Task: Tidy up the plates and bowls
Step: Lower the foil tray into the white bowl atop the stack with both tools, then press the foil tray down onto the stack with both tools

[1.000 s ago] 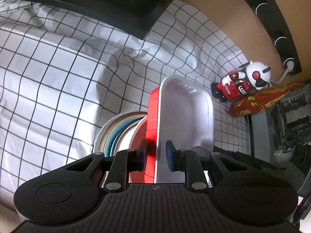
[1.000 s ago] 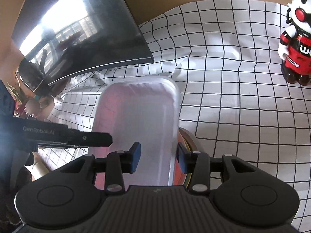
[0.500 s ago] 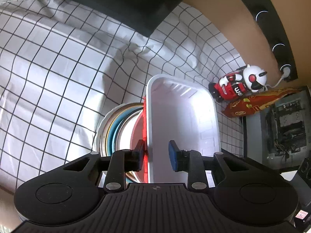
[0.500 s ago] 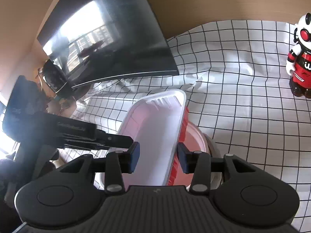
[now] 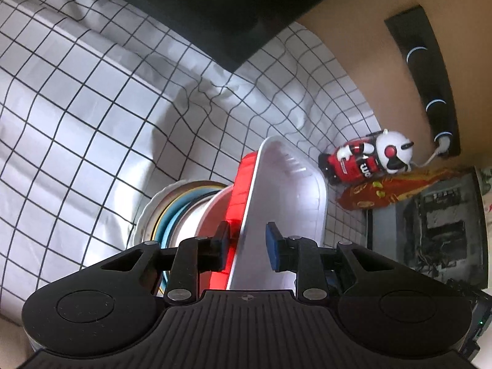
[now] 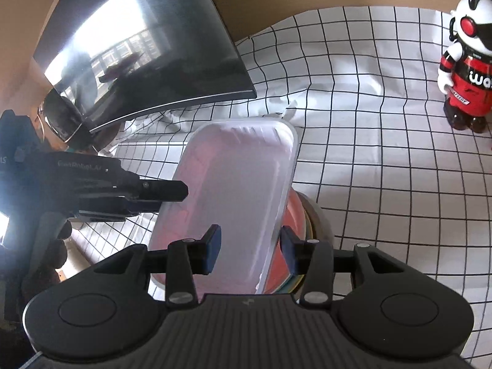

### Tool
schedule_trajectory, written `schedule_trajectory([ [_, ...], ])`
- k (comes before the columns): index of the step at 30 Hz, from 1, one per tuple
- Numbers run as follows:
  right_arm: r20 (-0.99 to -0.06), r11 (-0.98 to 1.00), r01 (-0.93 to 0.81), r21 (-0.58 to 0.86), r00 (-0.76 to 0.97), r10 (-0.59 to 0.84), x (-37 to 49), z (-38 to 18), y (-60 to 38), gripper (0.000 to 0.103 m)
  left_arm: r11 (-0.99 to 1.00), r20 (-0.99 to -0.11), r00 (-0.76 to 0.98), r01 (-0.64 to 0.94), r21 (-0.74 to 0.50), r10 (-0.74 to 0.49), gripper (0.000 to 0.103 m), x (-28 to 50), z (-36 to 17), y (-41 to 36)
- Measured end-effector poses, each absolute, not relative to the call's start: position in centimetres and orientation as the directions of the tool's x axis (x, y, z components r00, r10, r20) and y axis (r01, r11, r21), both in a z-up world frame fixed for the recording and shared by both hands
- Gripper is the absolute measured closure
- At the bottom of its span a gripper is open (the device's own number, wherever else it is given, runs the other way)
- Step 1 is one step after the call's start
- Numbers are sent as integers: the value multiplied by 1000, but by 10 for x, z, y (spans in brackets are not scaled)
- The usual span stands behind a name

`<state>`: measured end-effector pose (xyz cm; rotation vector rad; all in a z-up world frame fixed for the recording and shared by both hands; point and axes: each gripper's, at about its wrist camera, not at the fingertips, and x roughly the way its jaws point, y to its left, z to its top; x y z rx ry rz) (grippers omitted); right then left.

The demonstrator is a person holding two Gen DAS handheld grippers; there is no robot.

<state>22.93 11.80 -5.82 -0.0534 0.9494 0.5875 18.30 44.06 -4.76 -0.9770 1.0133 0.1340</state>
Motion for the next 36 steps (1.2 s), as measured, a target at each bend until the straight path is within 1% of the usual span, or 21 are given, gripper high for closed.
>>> schedule_trajectory([
  [11,-791,846,-493,206,425,440,233,-65,120,60,627,-790,522,-507,-591,-322,75,171,-52,438],
  [13,-796,845,-492,210,416,440,232,-67,120,60,612,-779,525,-505,-609,-343,74,170,-52,437],
  [14,-795,843,-492,218,412,446,231,-65,120,57,603,-773,528,-504,-618,-352,73,169,-49,437],
  [22,-747,816,-531,229,442,497,216,-31,118,55,643,-763,553,-457,-614,-334,72,167,-13,429],
  [25,-753,807,-547,222,430,498,211,-32,117,55,654,-779,532,-466,-596,-331,72,168,-20,426],
  [28,-773,822,-528,214,423,473,216,-45,119,55,639,-792,506,-494,-590,-341,73,171,-37,426],
  [29,-778,827,-521,212,422,466,218,-48,119,55,631,-792,503,-500,-593,-347,75,172,-42,426],
  [30,-784,833,-512,211,421,457,221,-52,120,55,622,-789,502,-504,-600,-354,75,172,-46,427],
  [36,-790,835,-506,213,414,453,222,-55,119,55,624,-790,502,-504,-597,-352,75,171,-44,426],
])
